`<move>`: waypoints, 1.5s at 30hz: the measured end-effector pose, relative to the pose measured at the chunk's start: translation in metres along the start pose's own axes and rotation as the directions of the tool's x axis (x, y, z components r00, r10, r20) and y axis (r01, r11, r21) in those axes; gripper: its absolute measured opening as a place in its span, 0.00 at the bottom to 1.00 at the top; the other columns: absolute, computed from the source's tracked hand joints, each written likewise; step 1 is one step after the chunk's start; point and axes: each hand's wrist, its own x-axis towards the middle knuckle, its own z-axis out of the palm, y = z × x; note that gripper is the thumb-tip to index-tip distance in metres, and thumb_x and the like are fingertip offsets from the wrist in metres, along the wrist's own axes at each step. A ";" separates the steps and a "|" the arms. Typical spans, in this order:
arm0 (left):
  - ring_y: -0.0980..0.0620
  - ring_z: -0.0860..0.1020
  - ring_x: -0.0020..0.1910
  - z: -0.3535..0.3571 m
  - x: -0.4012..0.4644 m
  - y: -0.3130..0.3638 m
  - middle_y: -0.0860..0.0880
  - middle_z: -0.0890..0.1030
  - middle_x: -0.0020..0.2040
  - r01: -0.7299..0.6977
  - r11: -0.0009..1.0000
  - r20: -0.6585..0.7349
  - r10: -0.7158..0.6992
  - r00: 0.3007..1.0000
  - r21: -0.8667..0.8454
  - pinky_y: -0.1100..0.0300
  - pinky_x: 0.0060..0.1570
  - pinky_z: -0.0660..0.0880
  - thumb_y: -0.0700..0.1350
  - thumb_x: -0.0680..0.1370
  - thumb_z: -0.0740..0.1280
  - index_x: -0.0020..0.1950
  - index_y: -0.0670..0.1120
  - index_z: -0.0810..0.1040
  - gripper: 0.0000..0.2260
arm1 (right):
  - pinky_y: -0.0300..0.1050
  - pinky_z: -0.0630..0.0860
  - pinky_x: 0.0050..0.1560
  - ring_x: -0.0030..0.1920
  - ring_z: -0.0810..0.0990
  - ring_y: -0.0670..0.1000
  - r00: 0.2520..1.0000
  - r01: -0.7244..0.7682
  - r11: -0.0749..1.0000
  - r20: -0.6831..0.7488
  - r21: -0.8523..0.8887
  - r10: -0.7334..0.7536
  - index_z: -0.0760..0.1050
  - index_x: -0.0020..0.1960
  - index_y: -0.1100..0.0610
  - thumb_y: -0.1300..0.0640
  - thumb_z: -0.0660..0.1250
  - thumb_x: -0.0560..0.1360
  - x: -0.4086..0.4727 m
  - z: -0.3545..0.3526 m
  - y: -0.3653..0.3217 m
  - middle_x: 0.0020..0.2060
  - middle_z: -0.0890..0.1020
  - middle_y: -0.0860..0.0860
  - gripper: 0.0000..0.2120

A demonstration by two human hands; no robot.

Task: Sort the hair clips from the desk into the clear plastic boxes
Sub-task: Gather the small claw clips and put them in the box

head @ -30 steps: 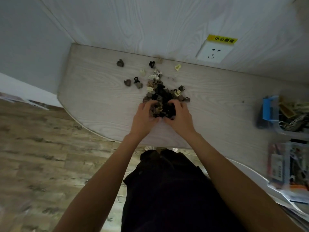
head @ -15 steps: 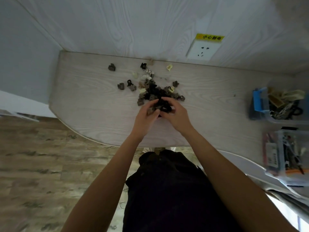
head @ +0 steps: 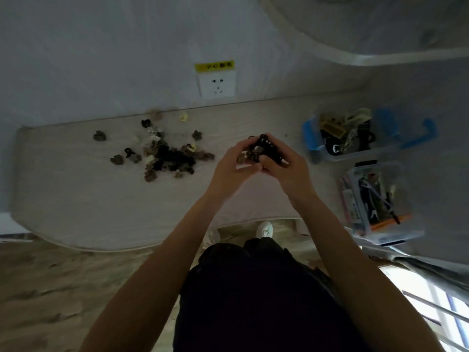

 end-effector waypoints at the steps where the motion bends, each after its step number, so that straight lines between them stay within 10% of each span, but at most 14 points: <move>1: 0.51 0.75 0.60 0.018 0.010 0.009 0.43 0.73 0.66 -0.023 0.999 0.046 0.022 0.999 0.026 0.62 0.59 0.74 0.44 0.71 0.68 0.68 0.46 0.69 0.25 | 0.47 0.80 0.53 0.58 0.79 0.50 0.999 0.006 1.000 -0.035 0.013 -0.005 0.70 0.65 0.50 0.63 0.67 0.74 0.000 -0.020 -0.003 0.58 0.78 0.52 0.21; 4: 0.56 0.75 0.56 0.078 0.039 0.040 0.42 0.73 0.64 -0.074 0.997 0.162 0.068 0.984 0.034 0.72 0.54 0.73 0.41 0.72 0.69 0.68 0.42 0.68 0.25 | 0.39 0.80 0.50 0.55 0.80 0.45 0.991 0.029 1.000 -0.132 -0.010 -0.030 0.71 0.64 0.47 0.60 0.66 0.76 0.002 -0.087 -0.013 0.59 0.79 0.51 0.19; 8: 0.63 0.76 0.54 0.132 0.073 0.053 0.45 0.76 0.61 -0.082 0.995 0.180 0.070 0.981 0.061 0.77 0.51 0.70 0.37 0.71 0.72 0.67 0.38 0.70 0.26 | 0.54 0.78 0.57 0.59 0.78 0.51 0.985 0.015 0.990 -0.170 -0.142 -0.039 0.71 0.64 0.44 0.53 0.67 0.75 0.018 -0.151 -0.015 0.61 0.78 0.54 0.19; 13: 0.46 0.73 0.62 0.152 0.088 0.046 0.42 0.71 0.65 -0.156 0.884 0.221 0.062 0.973 0.441 0.53 0.61 0.73 0.41 0.73 0.68 0.69 0.44 0.66 0.26 | 0.40 0.74 0.56 0.59 0.76 0.51 1.000 0.024 0.871 -0.004 -0.492 -0.030 0.71 0.66 0.55 0.60 0.65 0.75 0.042 -0.185 -0.014 0.59 0.77 0.53 0.19; 19: 0.49 0.72 0.58 0.157 0.082 0.050 0.44 0.66 0.71 -0.276 0.728 0.326 0.076 0.942 0.628 0.59 0.56 0.68 0.37 0.76 0.61 0.73 0.46 0.61 0.25 | 0.42 0.68 0.62 0.61 0.74 0.56 0.986 0.127 0.719 0.006 -0.684 -0.169 0.71 0.66 0.57 0.59 0.66 0.74 0.073 -0.190 -0.018 0.62 0.72 0.60 0.20; 22: 0.47 0.71 0.62 0.158 0.077 0.051 0.43 0.66 0.72 -0.263 0.720 0.293 0.087 0.952 0.642 0.63 0.59 0.69 0.37 0.77 0.59 0.74 0.48 0.58 0.26 | 0.45 0.68 0.65 0.61 0.73 0.57 0.986 0.139 0.686 0.035 -0.714 -0.163 0.69 0.67 0.56 0.59 0.67 0.74 0.085 -0.188 -0.019 0.63 0.71 0.61 0.22; 26: 0.59 0.72 0.36 0.152 0.075 0.050 0.42 0.68 0.69 -0.222 0.795 0.219 0.115 0.969 0.564 0.74 0.34 0.69 0.34 0.77 0.58 0.75 0.49 0.56 0.28 | 0.53 0.74 0.61 0.58 0.77 0.58 0.969 0.167 0.665 -0.002 -0.728 -0.247 0.73 0.63 0.59 0.64 0.62 0.75 0.084 -0.185 -0.016 0.59 0.77 0.60 0.16; 29: 0.49 0.76 0.57 0.143 0.071 0.047 0.42 0.72 0.66 -0.186 0.846 0.106 0.154 0.982 0.500 0.60 0.56 0.74 0.34 0.76 0.59 0.71 0.43 0.65 0.22 | 0.49 0.74 0.57 0.54 0.78 0.57 0.935 0.230 0.655 -0.023 -0.720 -0.354 0.76 0.59 0.61 0.66 0.59 0.75 0.068 -0.175 -0.019 0.54 0.79 0.60 0.14; 34: 0.54 0.79 0.51 0.080 0.049 0.030 0.51 0.82 0.52 -0.134 0.808 -0.163 0.273 0.948 0.573 0.57 0.51 0.76 0.39 0.76 0.62 0.59 0.47 0.77 0.13 | 0.41 0.71 0.51 0.49 0.79 0.55 0.856 0.444 0.594 0.122 -0.671 -0.502 0.78 0.52 0.61 0.66 0.59 0.75 0.042 -0.110 -0.024 0.48 0.81 0.58 0.11; 38: 0.50 0.77 0.51 -0.006 0.005 -0.014 0.51 0.82 0.51 0.006 0.713 -0.335 0.323 0.885 0.701 0.55 0.54 0.75 0.39 0.75 0.64 0.59 0.49 0.78 0.14 | 0.34 0.63 0.55 0.58 0.74 0.55 0.867 0.497 0.603 0.379 -0.624 -0.322 0.75 0.60 0.58 0.67 0.59 0.75 0.039 -0.029 -0.010 0.57 0.77 0.56 0.16; 45: 0.37 0.60 0.72 -0.175 -0.051 -0.086 0.37 0.63 0.72 0.408 0.561 -0.500 0.011 0.866 0.720 0.44 0.69 0.57 0.59 0.66 0.72 0.74 0.44 0.58 0.42 | 0.57 0.57 0.72 0.74 0.48 0.61 0.822 0.473 0.437 0.561 -0.765 0.093 0.46 0.76 0.49 0.53 0.71 0.71 0.080 0.086 0.022 0.76 0.45 0.52 0.44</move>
